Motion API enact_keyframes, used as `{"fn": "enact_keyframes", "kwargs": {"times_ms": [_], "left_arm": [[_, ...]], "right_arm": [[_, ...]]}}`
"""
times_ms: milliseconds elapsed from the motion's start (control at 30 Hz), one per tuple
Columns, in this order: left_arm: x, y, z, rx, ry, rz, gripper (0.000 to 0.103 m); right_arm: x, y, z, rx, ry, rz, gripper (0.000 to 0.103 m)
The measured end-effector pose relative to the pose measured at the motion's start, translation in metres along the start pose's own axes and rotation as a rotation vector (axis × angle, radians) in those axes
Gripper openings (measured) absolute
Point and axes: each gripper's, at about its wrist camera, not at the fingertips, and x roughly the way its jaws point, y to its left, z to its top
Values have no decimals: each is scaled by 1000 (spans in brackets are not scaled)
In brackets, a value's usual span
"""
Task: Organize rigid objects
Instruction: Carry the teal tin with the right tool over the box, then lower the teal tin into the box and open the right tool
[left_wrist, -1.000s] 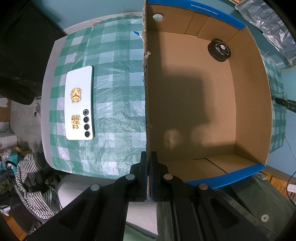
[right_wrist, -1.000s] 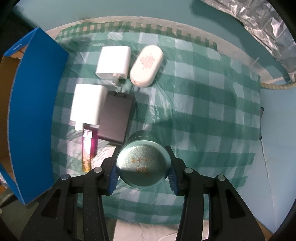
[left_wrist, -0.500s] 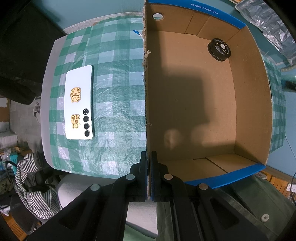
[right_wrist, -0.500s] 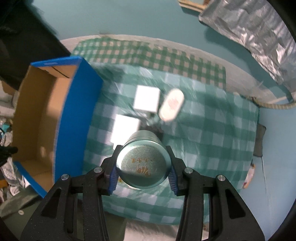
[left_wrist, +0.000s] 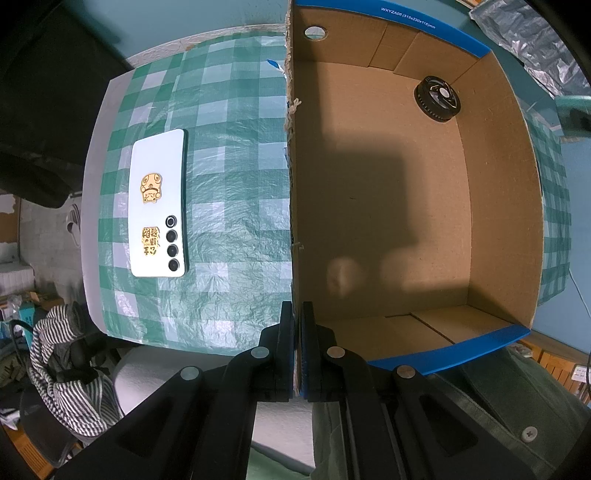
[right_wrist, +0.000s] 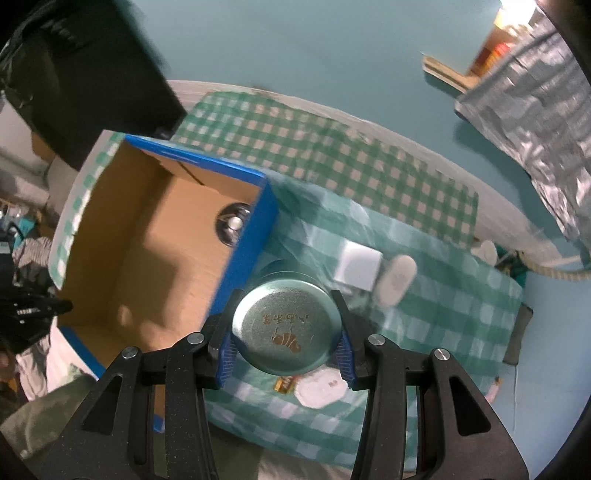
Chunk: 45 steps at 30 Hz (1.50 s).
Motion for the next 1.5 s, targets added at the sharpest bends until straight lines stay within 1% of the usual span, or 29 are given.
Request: {"fn": "enact_keyframes", "kwargs": {"times_ms": [267, 400, 800, 1200, 1500], "left_arm": [[1, 0, -1, 1, 0, 0, 3], [1, 0, 0, -1, -2, -1, 3], [2, 0, 1, 5, -3, 3, 3], [1, 0, 1, 5, -4, 0, 3], [1, 0, -1, 7, -1, -2, 3]], "right_arm": [[8, 35, 23, -64, -1, 25, 44], [16, 48, 28, -86, 10, 36, 44], [69, 84, 31, -162, 112, 35, 44], [96, 94, 29, -178, 170, 23, 44], [107, 91, 27, -158, 186, 6, 44]]}}
